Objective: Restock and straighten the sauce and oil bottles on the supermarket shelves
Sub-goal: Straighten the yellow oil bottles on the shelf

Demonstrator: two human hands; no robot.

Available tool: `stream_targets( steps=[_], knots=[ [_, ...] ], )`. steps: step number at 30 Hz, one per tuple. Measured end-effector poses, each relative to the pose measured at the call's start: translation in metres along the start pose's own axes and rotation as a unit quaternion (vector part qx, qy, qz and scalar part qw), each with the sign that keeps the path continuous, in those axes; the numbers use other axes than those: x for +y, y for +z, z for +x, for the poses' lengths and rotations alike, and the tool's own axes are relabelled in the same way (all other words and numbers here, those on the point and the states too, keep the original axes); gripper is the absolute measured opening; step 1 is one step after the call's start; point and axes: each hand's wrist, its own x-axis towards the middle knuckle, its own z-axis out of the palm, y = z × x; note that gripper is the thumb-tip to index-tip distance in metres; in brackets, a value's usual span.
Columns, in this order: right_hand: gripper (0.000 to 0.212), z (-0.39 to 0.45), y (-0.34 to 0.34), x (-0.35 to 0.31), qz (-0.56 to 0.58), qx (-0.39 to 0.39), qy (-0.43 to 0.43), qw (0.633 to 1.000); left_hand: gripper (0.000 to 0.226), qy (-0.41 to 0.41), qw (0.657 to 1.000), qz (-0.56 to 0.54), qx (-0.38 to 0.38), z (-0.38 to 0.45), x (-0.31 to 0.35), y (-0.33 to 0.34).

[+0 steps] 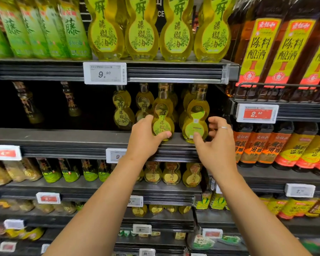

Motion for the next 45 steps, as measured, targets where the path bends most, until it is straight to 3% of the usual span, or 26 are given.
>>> stream_targets(
  steps=[5,7,9,10,12,14,24,28,33,35,38,41,45],
  knots=[
    [0.069,0.014,0.007,0.008,-0.024,-0.077,0.015,0.997,0.056,-0.010,1.000,0.026,0.014,-0.002,0.003,0.005],
    [0.067,0.017,0.007,0.010,-0.033,-0.098,0.008,0.995,0.066,0.003,0.995,0.016,0.103,-0.013,0.008,0.007],
    [0.060,0.018,0.005,0.013,-0.030,-0.103,-0.001,0.994,0.055,0.087,0.979,-0.018,0.186,-0.026,0.020,0.012],
    [0.057,0.020,0.004,0.015,-0.025,-0.105,-0.005,0.994,0.044,0.135,0.973,-0.024,0.186,-0.031,0.027,0.017],
    [0.050,0.021,0.001,0.018,-0.011,-0.110,-0.007,0.994,0.036,0.172,0.979,-0.030,0.107,-0.037,0.045,0.028],
    [0.044,0.022,-0.001,0.020,0.008,-0.110,-0.005,0.994,0.044,0.137,0.989,-0.048,0.040,-0.040,0.059,0.041],
    [0.039,0.006,-0.015,0.023,0.063,-0.088,-0.022,0.994,0.052,0.052,0.984,-0.170,-0.029,-0.039,0.071,0.054],
    [0.048,-0.002,-0.018,0.024,0.071,-0.118,-0.053,0.989,0.032,0.018,0.980,-0.194,-0.043,-0.032,0.070,0.049],
    [0.064,0.013,-0.022,0.025,0.050,-0.097,-0.058,0.992,0.044,0.001,0.979,-0.178,-0.097,-0.023,0.063,0.042],
    [0.071,0.020,-0.024,0.022,0.056,-0.130,-0.056,0.988,0.046,0.028,0.986,-0.148,-0.071,-0.026,0.063,0.040],
    [0.066,0.022,-0.018,0.021,0.091,-0.191,-0.057,0.976,0.039,0.042,0.987,-0.132,0.077,-0.039,0.060,0.035],
    [0.066,0.021,-0.008,0.024,0.081,-0.182,-0.058,0.978,0.034,0.006,0.979,-0.089,0.185,-0.041,0.044,0.025],
    [0.056,0.026,-0.004,0.026,0.043,-0.149,-0.048,0.987,0.079,-0.078,0.993,-0.022,0.080,-0.029,0.023,0.017]
  ],
)
